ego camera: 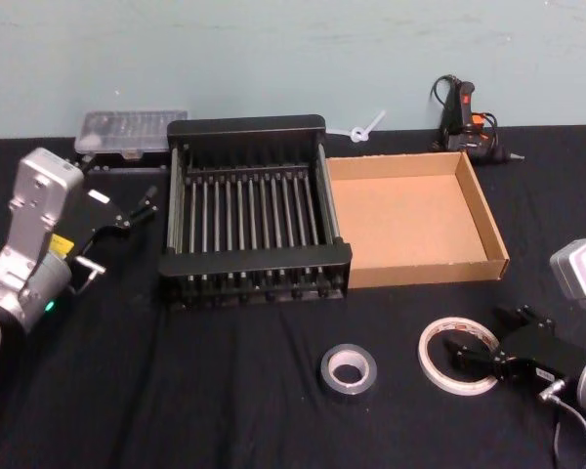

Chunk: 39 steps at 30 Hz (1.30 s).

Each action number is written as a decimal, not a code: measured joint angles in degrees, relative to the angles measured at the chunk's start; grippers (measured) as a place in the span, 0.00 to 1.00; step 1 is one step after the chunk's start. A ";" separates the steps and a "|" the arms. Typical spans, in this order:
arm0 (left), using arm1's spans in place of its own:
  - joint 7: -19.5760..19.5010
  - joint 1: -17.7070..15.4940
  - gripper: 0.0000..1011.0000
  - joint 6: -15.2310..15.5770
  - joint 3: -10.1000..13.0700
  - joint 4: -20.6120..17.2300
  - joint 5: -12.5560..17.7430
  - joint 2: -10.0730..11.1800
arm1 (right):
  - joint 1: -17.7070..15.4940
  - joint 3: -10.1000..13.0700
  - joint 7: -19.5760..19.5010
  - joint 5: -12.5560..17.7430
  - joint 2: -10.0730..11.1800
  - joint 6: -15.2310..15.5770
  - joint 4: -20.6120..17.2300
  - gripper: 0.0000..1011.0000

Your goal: Pick up the white tape and place it into the black box , Pick up the silver tape and place it into the brown box.

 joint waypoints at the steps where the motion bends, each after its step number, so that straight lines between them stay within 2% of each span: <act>1: 0.00 0.00 0.99 0.00 0.00 0.00 0.00 0.00 | 0.00 0.00 -0.01 0.00 0.00 0.00 0.00 0.99; 6: 0.00 0.00 0.99 0.00 0.00 0.00 0.00 0.00 | 0.00 -0.04 -0.03 0.02 0.02 -0.02 -0.03 0.91; 9: 0.00 0.00 0.99 0.00 0.00 0.00 0.00 0.00 | 0.00 -0.06 -0.03 0.03 0.02 -0.03 -0.05 0.80; 11: 0.00 0.00 0.99 0.00 0.00 0.00 0.00 0.00 | 0.00 -0.06 -0.03 0.04 0.02 -0.03 -0.05 0.78; 16: 0.00 0.00 0.99 0.00 0.00 0.00 0.00 0.00 | 0.00 -0.06 -0.03 0.06 0.02 -0.06 -0.05 0.60; 20: 0.00 0.00 0.99 0.00 0.00 0.00 0.00 0.00 | 0.00 -0.06 -0.03 0.08 0.02 -0.07 -0.05 0.50; 25: 0.00 0.00 0.99 0.00 0.00 0.00 0.00 0.00 | 0.00 -0.06 -0.03 0.08 0.02 -0.08 -0.05 0.32; 26: 0.00 0.00 0.99 0.00 0.00 0.00 0.00 0.00 | 0.00 -0.06 -0.03 0.08 0.02 -0.08 -0.05 0.25; 27: 0.00 0.00 0.99 0.00 0.00 0.00 0.00 0.00 | 0.00 -0.06 -0.03 0.08 0.02 -0.08 -0.05 0.25; 31: 0.00 0.00 0.99 0.00 0.00 0.00 0.00 0.00 | 0.00 -0.06 -0.03 0.08 0.02 -0.08 -0.05 0.13; 33: 0.00 0.00 0.99 0.00 0.00 0.00 0.00 0.00 | 0.00 -0.06 -0.03 0.08 0.02 -0.08 -0.05 0.10; 39: 0.00 0.00 0.99 0.00 0.00 0.00 0.00 0.00 | 0.00 -0.06 -0.03 0.08 0.02 -0.08 -0.05 0.10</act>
